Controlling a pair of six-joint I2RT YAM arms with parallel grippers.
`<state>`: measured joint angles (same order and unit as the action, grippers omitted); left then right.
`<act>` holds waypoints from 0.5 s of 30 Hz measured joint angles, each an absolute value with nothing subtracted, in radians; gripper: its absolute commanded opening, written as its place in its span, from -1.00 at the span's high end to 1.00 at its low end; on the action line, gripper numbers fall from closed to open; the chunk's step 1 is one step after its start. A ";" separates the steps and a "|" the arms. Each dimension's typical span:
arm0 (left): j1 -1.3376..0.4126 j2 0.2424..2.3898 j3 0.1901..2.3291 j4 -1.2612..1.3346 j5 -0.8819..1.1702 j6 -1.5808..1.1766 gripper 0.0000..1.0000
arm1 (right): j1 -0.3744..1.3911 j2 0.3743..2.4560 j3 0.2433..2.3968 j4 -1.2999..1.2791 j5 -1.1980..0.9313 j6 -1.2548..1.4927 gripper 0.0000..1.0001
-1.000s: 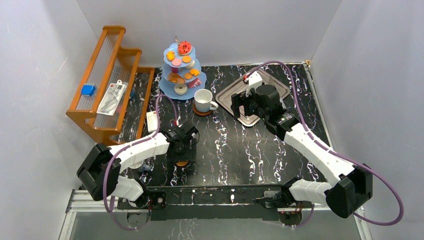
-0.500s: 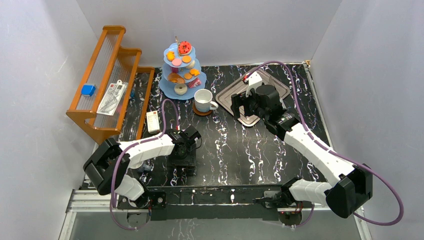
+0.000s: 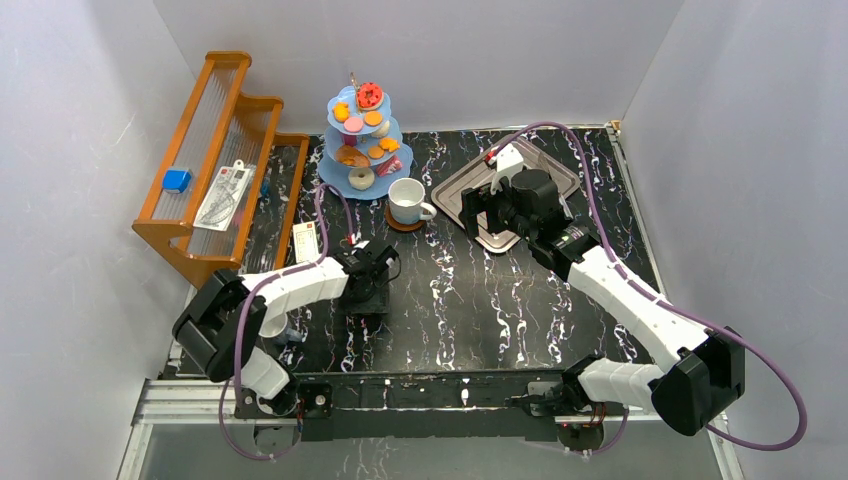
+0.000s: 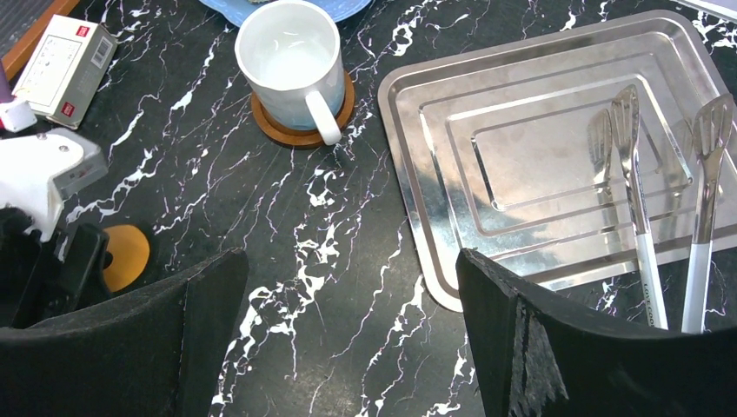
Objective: Serve the afternoon tea
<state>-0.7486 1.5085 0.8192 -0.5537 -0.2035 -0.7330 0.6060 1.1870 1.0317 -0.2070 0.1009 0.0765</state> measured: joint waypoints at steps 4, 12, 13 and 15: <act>-0.720 1.546 0.854 -0.533 -0.228 -0.708 -0.16 | 0.606 1.187 1.031 -0.207 0.097 0.080 -0.97; -0.661 1.635 0.942 -0.493 -0.277 -0.659 -0.11 | 0.606 1.187 1.017 -0.207 0.080 0.095 -0.97; -0.648 1.645 0.952 -0.488 -0.280 -0.653 -0.11 | 0.606 1.187 1.017 -0.206 0.076 0.098 -0.97; -0.618 1.667 0.975 -0.473 -0.285 -0.638 -0.11 | 0.606 1.187 1.017 -0.206 0.071 0.103 -0.97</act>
<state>-0.6178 1.6672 0.9749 -0.4732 -0.2852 -0.6380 0.6060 1.1866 1.0172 -0.2058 0.0708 0.1032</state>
